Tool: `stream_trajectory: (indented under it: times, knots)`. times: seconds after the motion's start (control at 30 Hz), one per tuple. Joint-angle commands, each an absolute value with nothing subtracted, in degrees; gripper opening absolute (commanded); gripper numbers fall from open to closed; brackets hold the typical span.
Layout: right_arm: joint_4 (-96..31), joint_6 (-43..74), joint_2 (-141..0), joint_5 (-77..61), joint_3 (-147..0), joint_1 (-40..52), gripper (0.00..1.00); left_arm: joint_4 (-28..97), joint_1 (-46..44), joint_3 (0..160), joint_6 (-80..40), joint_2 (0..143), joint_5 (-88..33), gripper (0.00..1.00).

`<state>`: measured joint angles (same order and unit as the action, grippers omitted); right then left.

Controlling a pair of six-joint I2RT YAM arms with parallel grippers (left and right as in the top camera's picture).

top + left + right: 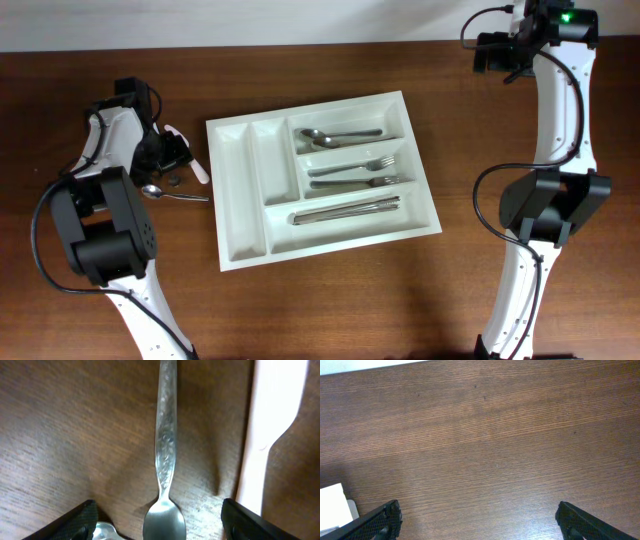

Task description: Pack container

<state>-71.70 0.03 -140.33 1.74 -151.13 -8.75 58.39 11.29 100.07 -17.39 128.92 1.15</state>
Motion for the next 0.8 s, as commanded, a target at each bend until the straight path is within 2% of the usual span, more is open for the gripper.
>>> stream_trajectory:
  times: [0.0, 0.13, 0.23, 0.4, 0.77]
  knots:
    - [-71.6, 0.5, -140.0, 2.6, -151.9, -8.6, 0.99, 59.6, 11.6, 100.4, -17.6, 129.5, 2.0, 0.81]
    - [-71.6, 0.5, -140.0, 2.6, -151.9, -8.6, 0.99, 61.1, 11.6, 100.4, -17.6, 129.5, 2.0, 0.8]
    - [-71.6, 0.5, -140.0, 2.6, -151.9, -8.6, 0.99, 61.8, 11.6, 100.4, -17.5, 129.5, 2.0, 0.61]
    - [-71.6, 0.5, -140.0, 2.6, -151.9, -8.6, 0.99, 61.9, 11.6, 100.3, -17.5, 129.5, 2.0, 0.49]
    - [-71.6, 0.5, -140.0, 2.6, -151.9, -8.6, 0.99, 63.8, 11.6, 100.3, -17.5, 129.6, 2.0, 0.45]
